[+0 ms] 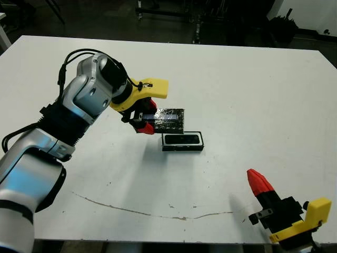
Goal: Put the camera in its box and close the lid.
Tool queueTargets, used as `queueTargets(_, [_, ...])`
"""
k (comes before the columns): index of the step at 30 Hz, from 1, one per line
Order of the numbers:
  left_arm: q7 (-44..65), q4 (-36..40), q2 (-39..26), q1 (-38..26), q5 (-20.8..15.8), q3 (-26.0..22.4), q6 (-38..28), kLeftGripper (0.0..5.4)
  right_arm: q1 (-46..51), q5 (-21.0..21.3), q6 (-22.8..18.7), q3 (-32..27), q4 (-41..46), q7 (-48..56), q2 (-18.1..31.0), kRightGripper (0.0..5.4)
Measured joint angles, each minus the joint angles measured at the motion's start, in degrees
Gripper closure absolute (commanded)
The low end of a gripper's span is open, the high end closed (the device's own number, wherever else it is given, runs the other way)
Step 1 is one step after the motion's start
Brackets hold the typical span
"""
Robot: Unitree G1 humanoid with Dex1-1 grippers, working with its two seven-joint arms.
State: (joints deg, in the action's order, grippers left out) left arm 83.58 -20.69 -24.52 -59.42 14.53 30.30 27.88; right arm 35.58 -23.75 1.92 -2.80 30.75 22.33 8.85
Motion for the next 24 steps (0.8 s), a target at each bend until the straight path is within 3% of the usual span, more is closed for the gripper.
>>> queueTargets(15, [-7.29,-0.14,2.21,3.34,-1.87,0.04,11.31,2.24,0.25,0.12,0.26,0.44,-0.5,-0.1,-0.43,5.4])
queueTargets(24, [-10.82,0.18,3.19,4.31,-4.8,0.01,16.55,2.24,1.11,0.12,0.19,0.4,0.21,-0.66,-0.41,5.4])
